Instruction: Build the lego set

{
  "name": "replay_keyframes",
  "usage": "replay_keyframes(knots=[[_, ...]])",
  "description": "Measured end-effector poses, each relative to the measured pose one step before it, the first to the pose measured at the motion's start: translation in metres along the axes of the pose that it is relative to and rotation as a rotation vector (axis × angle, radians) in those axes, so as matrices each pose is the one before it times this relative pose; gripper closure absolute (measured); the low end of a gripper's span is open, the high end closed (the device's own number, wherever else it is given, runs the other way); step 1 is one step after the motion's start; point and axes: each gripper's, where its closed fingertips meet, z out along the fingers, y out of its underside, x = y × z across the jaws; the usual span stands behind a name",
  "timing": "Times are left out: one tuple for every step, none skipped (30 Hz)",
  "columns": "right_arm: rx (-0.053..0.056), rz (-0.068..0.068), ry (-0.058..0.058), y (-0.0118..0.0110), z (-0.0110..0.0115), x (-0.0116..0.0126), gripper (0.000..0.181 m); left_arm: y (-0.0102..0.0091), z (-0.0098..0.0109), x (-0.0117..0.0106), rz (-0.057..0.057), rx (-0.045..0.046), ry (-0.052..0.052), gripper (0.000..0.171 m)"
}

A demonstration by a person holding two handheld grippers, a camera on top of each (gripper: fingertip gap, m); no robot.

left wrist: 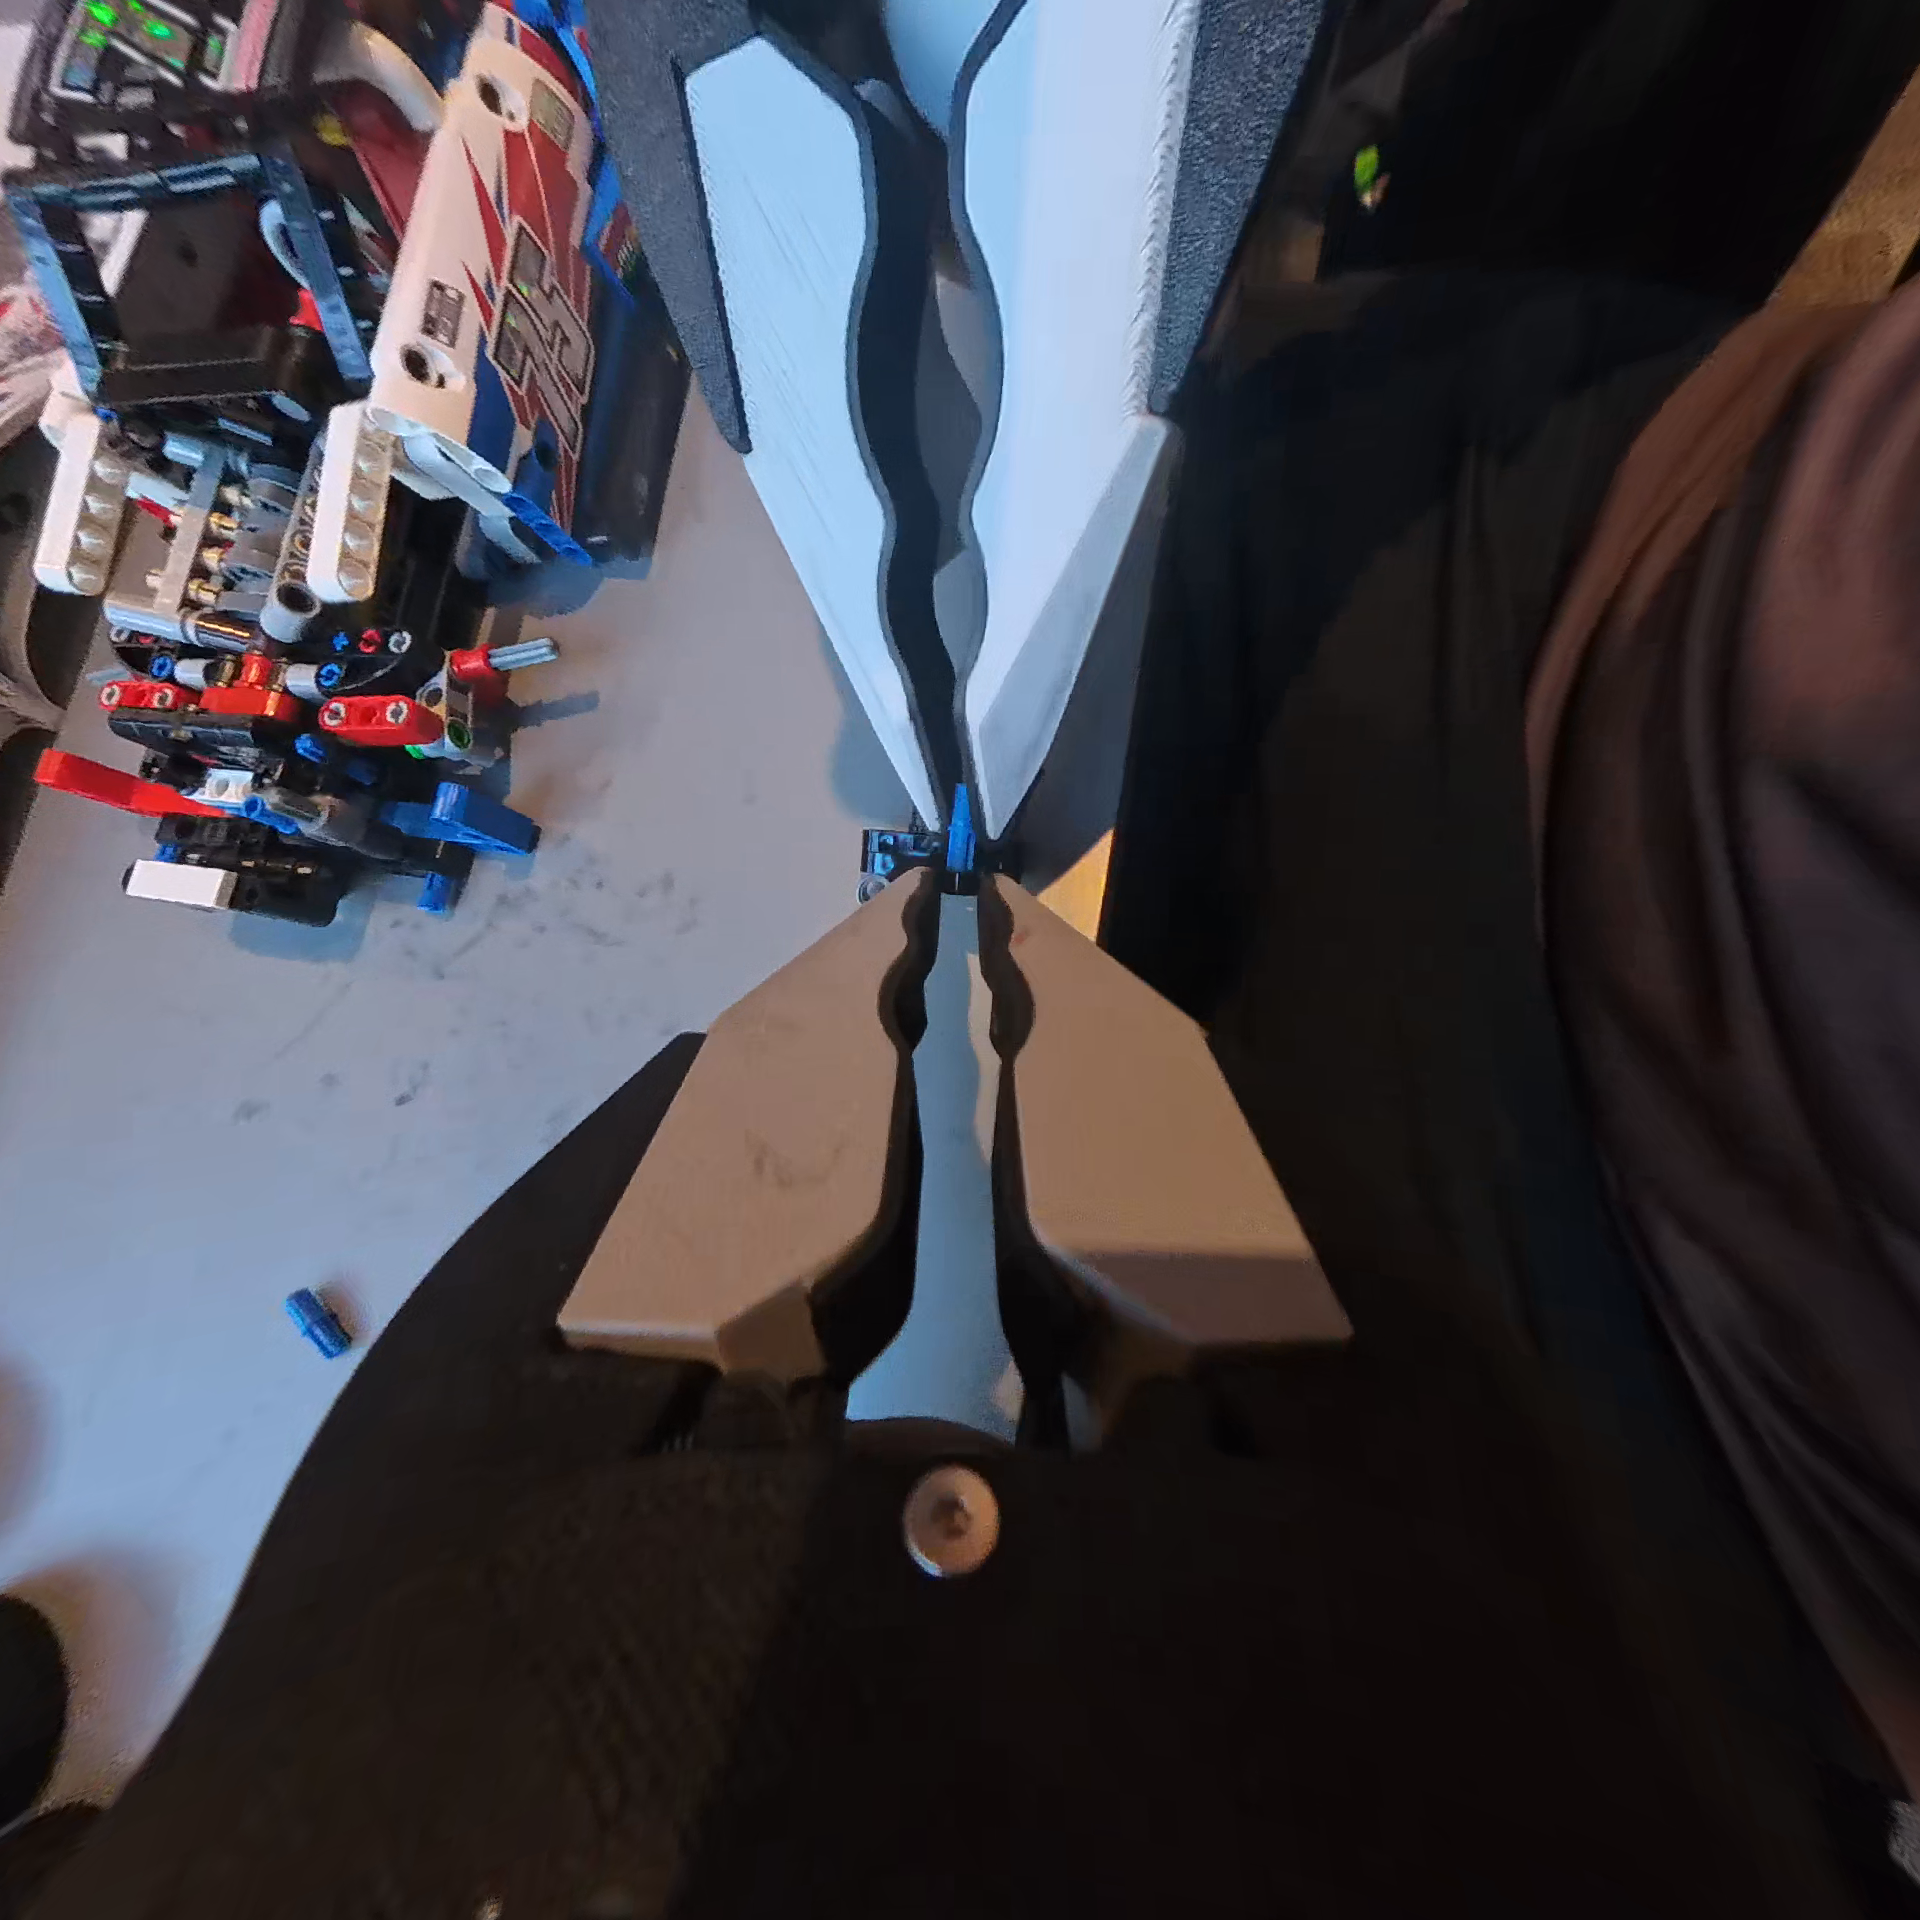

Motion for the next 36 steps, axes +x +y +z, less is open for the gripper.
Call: replay_keyframes(knots=[[0.0003, -0.0045, 0.0016, 0.00001, -0.00013, 0.00027, 0.177, -0.00033, 0.00038, -0.00040, -0.0071, 0.02022, -0.0130, 0.167], [-0.0004, -0.0043, -0.0001, 0.00009, 0.00003, -0.00007, 0.177, -0.00022, 0.00017, -0.00016, -0.0114, 0.01948, -0.0081, 0.167], [0.0007, -0.0012, -0.0035, -0.00008, 0.00035, -0.00038, 0.178, 0.00014, -0.00037, 0.00020, -0.0129, 0.01657, -0.0030, 0.167], [0.0023, 0.0013, -0.0017, -0.00027, 0.00013, 0.00018, 0.177, 0.00055, -0.00052, 0.00044, -0.0138, 0.01180, 0.0014, 0.167], [0.0043, 0.0011, 0.0019, -0.00069, -0.00027, 0.00082, 0.177, 0.00119, -0.00069, 0.00060, -0.0104, 0.00650, 0.0039, 0.167], [0.0100, 0.0026, -0.0042, -0.00155, -0.00086, 0.00008, 0.177, 0.00246, -0.00068, -0.00035, -0.0055, -0.00128, -0.0043, 0.166], [0.0197, 0.0108, -0.0105, -0.00325, -0.00154, -0.00068, 0.178, 0.00480, -0.00021, -0.00170, -0.0048, -0.01621, -0.0140, 0.167], [0.0214, 0.0150, -0.0071, -0.00352, -0.00204, 0.00010, 0.178, 0.00203, -0.00125, -0.00172, -0.0064, 0.00218, -0.0153, 0.167], [0.0124, 0.0112, -0.0038, -0.00210, -0.00191, 0.00073, 0.178, 0.00157, -0.00179, -0.00063, -0.0080, 0.00072, -0.0069, 0.167], [0.0008, 0.0068, 0.0009, 0.00011, -0.00137, 0.00149, 0.178, 0.00126, -0.00150, -0.00023, -0.0054, 0.00286, -0.0033, 0.167], [-0.0051, 0.0017, 0.0081, 0.00140, -0.00066, 0.00243, 0.177, 0.00092, -0.00112, -0.00025, -0.0024, 0.00411, -0.0030, 0.167], [-0.0079, -0.0029, 0.0103, 0.00210, -0.00008, 0.00222, 0.177, 0.00052, -0.00053, -0.00078, -0.0029, 0.00022, -0.0044, 0.167], [-0.0106, -0.0049, 0.0084, 0.00236, 0.00064, 0.00155, 0.177, 0.00033, -0.00009, -0.00079, -0.0046, -0.00239, -0.0020, 0.167], [-0.0080, -0.0057, 0.0047, 0.00153, 0.00071, 0.00028, 0.177, 0.00002, -0.00004, 0.00001, -0.0035, -0.00314, 0.0028, 0.167], [-0.0032, -0.0055, 0.0006, 0.00041, 0.00060, -0.00083, 0.177, -0.00008, -0.00003, -0.00013, -0.0005, -0.00312, 0.0004, 0.167], [-0.0012, -0.0048, -0.0001, -0.00030, 0.00035, -0.00117, 0.177, 0.00016, -0.00018, -0.00114, -0.0036, -0.00167, -0.0055, 0.165], [-0.0018, -0.0052, 0.0028, -0.00023, 0.00007, -0.00052, 0.177, 0.00027, -0.00034, -0.00203, -0.0130, -0.00321, -0.0083, 0.161], [-0.0026, -0.0049, 0.0047, 0.00015, 0.00006, -0.00003, 0.177, 0.00068, -0.00072, -0.00167, -0.0180, -0.00715, -0.0023, 0.158], [-0.0027, -0.0018, 0.0041, 0.00034, -0.00004, 0.00039, 0.177, 0.00103, -0.00095, -0.00209, -0.0236, -0.00732, -0.0013, 0.153], [-0.0020, 0.0021, 0.0029, 0.00060, -0.00003, 0.00073, 0.177, 0.00139, -0.00130, -0.00237, -0.0235, -0.00809, -0.0008, 0.146], [0.0001, 0.0042, 0.0025, 0.00035, -0.00007, 0.00099, 0.177, 0.00161, -0.00160, -0.00170, -0.0168, -0.00804, 0.0027, 0.140], [0.0006, 0.0056, 0.0023, 0.00041, -0.00013, 0.00120, 0.177, 0.00196, -0.00184, -0.00147, -0.0082, -0.00671, 0.0017, 0.138], [-0.0004, 0.0059, 0.0014, 0.00049, 0.00001, 0.00119, 0.177, 0.00169, -0.00172, -0.00183, -0.0002, -0.00490, -0.0054, 0.137], [0.0004, 0.0040, 0.0004, 0.00030, -0.00008, 0.00085, 0.177, 0.00110, -0.00147, -0.00169, 0.0056, -0.00225, -0.0098, 0.137], [0.0019, 0.0022, -0.0001, -0.00010, -0.00031, 0.00060, 0.177, 0.00077, -0.00097, -0.00073, 0.0083, -0.00204, -0.0079, 0.137], [0.0031, 0.0012, 0.0001, -0.00053, -0.00083, 0.00044, 0.177, 0.00009, -0.00047, -0.00051, 0.0063, -0.00204, -0.0096, 0.138], [0.0043, 0.0005, 0.0003, -0.00080, -0.00127, 0.00043, 0.177, -0.00029, 0.00017, 0.00059, 0.0032, 0.00019, -0.0040, 0.138], [0.0050, 0.0009, 0.0006, -0.00082, -0.00191, 0.00056, 0.177, -0.00047, 0.00041, 0.00106, 0.0011, 0.00159, -0.0011, 0.140], [0.0053, 0.0021, 0.0017, -0.00054, -0.00240, 0.00079, 0.177, -0.00055, 0.00036, 0.00027, -0.0006, 0.00180, -0.0061, 0.140], [0.0076, 0.0050, 0.0014, -0.00048, -0.00277, 0.00099, 0.177, -0.00029, 0.00025, -0.00032, -0.0038, 0.00100, -0.0085, 0.140], [0.0122, 0.0103, -0.0038, -0.00081, -0.00280, 0.00048, 0.177, -0.00013, 0.00016, -0.00099, -0.0082, 0.00010, -0.0104, 0.140], [0.0165, 0.0136, -0.0110, -0.00146, -0.00269, -0.00043, 0.177, -0.00088, 0.00015, -0.00174, -0.0123, 0.00574, -0.0147, 0.141], [0.0179, 0.0133, -0.0136, -0.00162, -0.00228, -0.00077, 0.177, -0.00216, 0.00001, -0.00077, -0.0141, 0.01358, -0.0081, 0.141], [0.0173, 0.0120, -0.0119, -0.00157, -0.00190, -0.00040, 0.177, -0.00324, 0.00020, 0.00133, -0.0133, 0.01725, 0.0057, 0.141], [0.0168, 0.0099, -0.0123, -0.00168, -0.00129, -0.00058, 0.177, -0.00385, 0.00046, 0.00246, -0.0117, 0.01565, 0.0104, 0.143], [0.0163, 0.0059, -0.0165, -0.00174, -0.00091, -0.00153, 0.177, -0.00431, 0.00042, 0.00268, -0.0076, 0.01312, 0.0100, 0.144]])
